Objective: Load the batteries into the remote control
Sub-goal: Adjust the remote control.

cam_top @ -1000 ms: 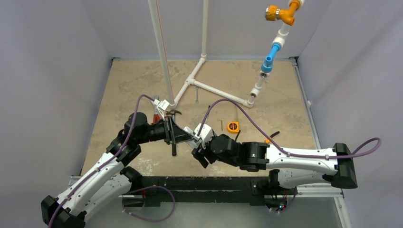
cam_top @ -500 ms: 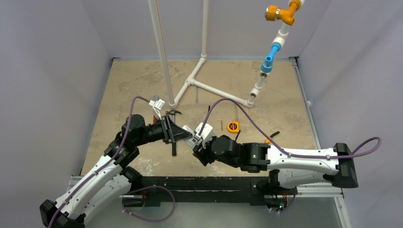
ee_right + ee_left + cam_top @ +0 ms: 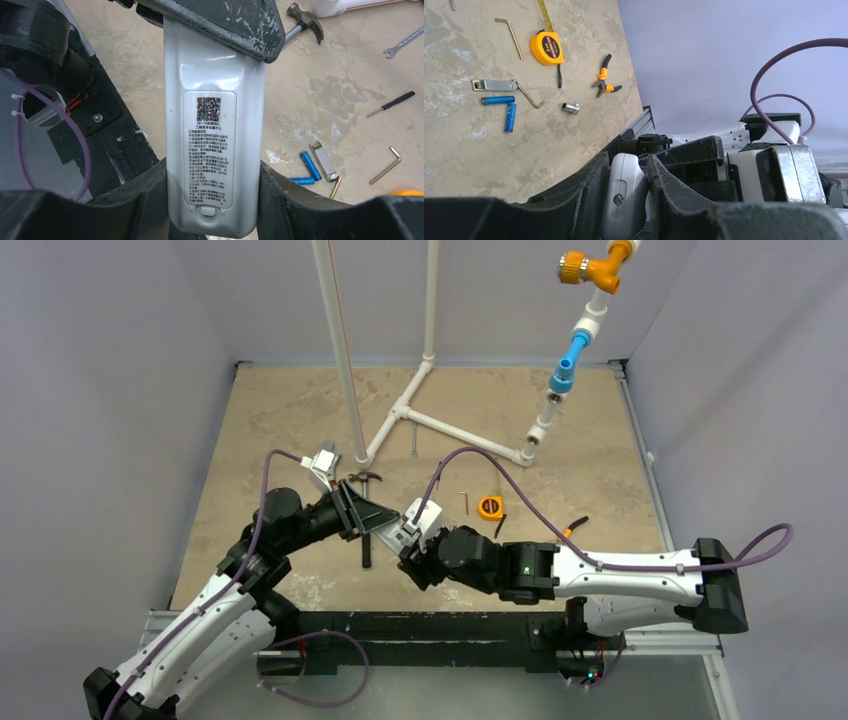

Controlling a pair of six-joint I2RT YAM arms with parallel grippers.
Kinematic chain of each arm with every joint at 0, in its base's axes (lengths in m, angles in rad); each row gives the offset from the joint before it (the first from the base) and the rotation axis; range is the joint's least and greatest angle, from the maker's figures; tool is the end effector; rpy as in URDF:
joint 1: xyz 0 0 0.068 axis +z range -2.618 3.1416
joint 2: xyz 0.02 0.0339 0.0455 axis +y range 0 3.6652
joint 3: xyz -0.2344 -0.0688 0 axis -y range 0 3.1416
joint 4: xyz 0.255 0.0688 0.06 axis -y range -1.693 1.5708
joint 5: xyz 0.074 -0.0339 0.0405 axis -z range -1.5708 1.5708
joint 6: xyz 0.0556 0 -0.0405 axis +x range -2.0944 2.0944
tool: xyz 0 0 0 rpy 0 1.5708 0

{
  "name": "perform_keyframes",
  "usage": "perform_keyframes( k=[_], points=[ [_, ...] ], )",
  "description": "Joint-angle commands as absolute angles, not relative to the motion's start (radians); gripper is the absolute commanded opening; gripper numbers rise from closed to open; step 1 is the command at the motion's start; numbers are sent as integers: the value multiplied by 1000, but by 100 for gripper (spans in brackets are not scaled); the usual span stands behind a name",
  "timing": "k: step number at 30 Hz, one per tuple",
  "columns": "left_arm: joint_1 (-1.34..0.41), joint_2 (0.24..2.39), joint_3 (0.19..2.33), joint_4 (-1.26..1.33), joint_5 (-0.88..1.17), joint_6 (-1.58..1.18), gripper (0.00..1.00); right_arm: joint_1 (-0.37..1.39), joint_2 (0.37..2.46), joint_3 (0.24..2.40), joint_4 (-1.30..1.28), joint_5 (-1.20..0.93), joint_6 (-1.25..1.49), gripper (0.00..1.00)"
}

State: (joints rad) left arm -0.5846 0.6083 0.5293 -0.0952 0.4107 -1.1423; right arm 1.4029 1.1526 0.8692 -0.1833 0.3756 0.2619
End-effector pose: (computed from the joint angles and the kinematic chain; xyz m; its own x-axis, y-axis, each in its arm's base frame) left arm 0.1626 -0.1342 0.2655 -0.8186 -0.4583 -0.3463 0.2150 0.3145 -0.9246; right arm 0.0700 0.2911 0.2574 -0.2959 -0.3046 -0.9053 -0.8136 0.5770 0.0718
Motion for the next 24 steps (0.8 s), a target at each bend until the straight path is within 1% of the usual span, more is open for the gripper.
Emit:
perform_keyframes(
  k=[1,3,5,9,14,24],
  points=[
    [-581,599,527,-73,367,-1160,30,1412,1154,899,-105,369,277,0],
    [-582,602,527,-74,368,-1159,28,1412,1154,898,-102,374,281,0],
    [-582,606,527,-74,373,-1160,28,1411,1151,896,-93,383,287,0],
    [-582,609,527,-76,376,-1160,35,1412,1153,898,-83,417,306,0],
    [-581,607,531,-81,377,-1154,39,1411,1166,907,-93,464,339,0],
    [-582,600,531,-89,377,-1150,36,1412,1172,911,-120,507,379,0]
  ],
)
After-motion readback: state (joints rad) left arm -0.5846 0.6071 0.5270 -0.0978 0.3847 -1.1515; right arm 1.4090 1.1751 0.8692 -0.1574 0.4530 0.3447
